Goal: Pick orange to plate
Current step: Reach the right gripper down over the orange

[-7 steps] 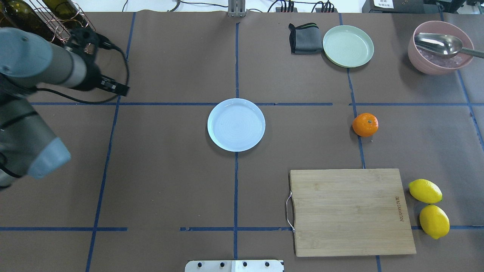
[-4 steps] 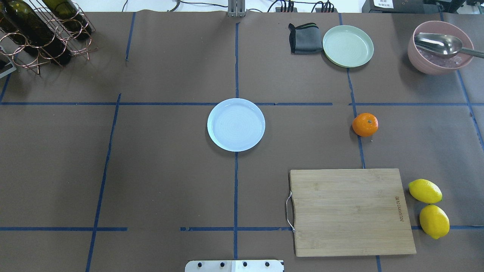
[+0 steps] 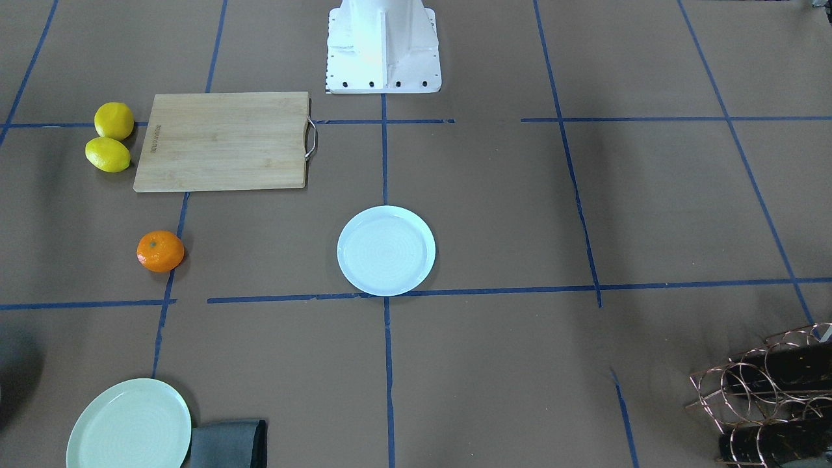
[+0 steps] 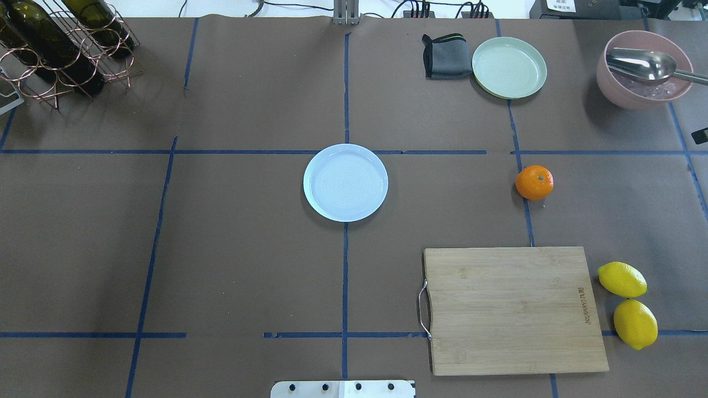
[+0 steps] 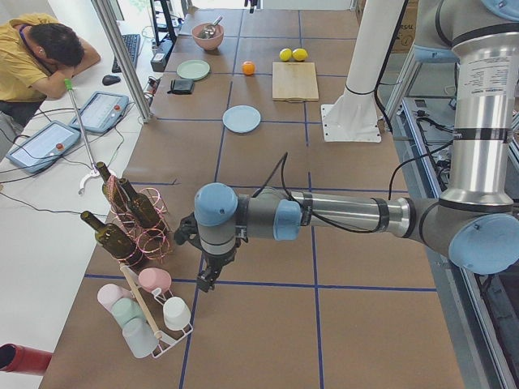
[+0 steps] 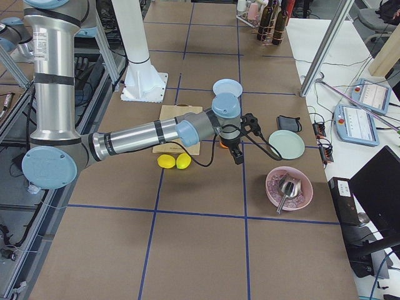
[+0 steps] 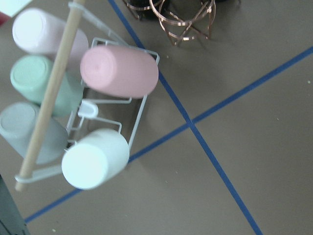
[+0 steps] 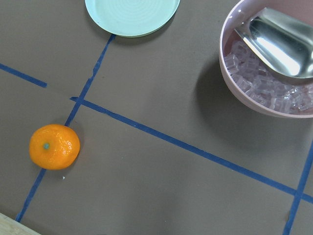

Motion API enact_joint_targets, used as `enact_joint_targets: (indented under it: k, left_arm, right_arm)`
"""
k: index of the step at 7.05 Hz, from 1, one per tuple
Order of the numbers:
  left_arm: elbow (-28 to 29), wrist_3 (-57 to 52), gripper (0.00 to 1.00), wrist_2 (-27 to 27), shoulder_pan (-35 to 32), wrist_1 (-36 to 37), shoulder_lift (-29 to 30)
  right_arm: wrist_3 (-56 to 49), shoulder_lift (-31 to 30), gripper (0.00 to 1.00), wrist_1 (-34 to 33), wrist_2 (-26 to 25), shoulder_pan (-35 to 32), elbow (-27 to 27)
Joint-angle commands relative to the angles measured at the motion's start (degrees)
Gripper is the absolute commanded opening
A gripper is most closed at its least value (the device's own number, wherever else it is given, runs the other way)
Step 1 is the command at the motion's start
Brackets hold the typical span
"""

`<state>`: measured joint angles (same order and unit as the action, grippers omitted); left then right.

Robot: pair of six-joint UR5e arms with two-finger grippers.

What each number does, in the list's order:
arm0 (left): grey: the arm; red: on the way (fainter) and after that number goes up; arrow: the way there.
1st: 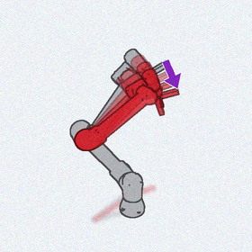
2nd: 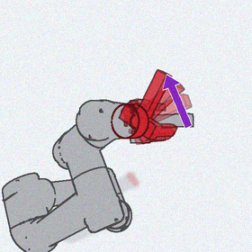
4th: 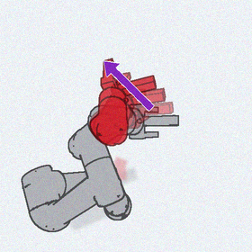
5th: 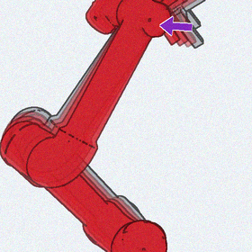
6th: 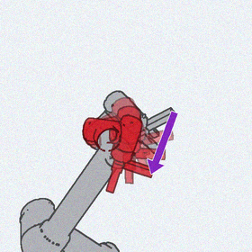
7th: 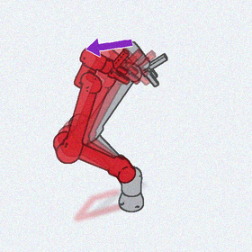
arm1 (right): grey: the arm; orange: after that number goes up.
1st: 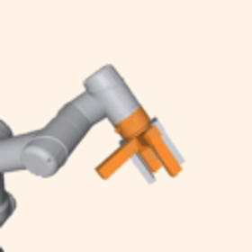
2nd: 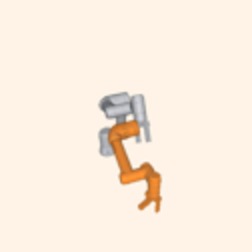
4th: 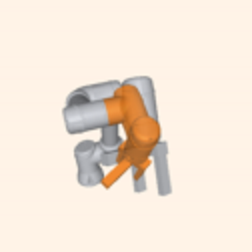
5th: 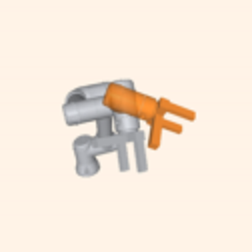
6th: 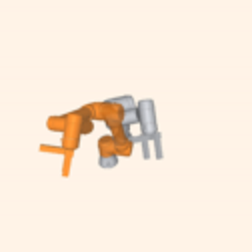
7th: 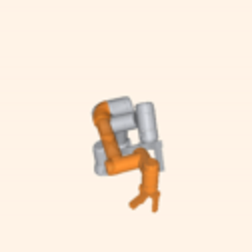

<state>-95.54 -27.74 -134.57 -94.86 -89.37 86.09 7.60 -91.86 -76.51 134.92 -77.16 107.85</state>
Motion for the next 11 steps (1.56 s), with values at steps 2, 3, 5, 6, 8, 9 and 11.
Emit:
enact_joint_targets:
  k: [2, 3, 5, 6, 8, 9, 11]
  left_arm:
    - [-2.8, 6.47, 1.0, -1.31, -1.56, -0.11, -4.96]
    - [-2.54, 6.47, 1.0, 3.57, -1.21, 0.41, -3.57]
    - [-1.57, 6.56, 1.0, 5.81, -1.21, 0.07, -3.29]
    - [-1.92, 6.38, 1.0, 5.73, -1.3, 0.07, -3.47]
    - [-2.28, 6.29, 1.0, 5.72, -1.3, -0.02, -3.47]
    - [-3.06, 6.29, 1.0, 5.81, -1.38, -0.02, -3.73]
    - [-3.16, 6.29, 1.0, 5.72, -1.47, -0.02, -3.73]
  right_arm:
    - [9.17, 1.42, 1.0, -0.13, -3.87, 6.92, 0.96]
    - [13.71, 3.16, 1.0, -0.13, -7.53, 9.98, 0.96]
    - [21.46, 7.38, 1.0, 0.04, -12.29, 18.32, 0.0]
    - [26.8, 9.57, 1.0, 0.39, -14.49, 22.19, -1.14]
    - [30.19, 10.74, 1.0, 0.83, -19.16, 27.13, -2.03]
    - [30.98, 10.83, 1.0, 0.83, -22.04, 28.28, -2.55]
    - [31.34, 10.91, 1.0, 0.92, -23.82, 30.3, -4.47]
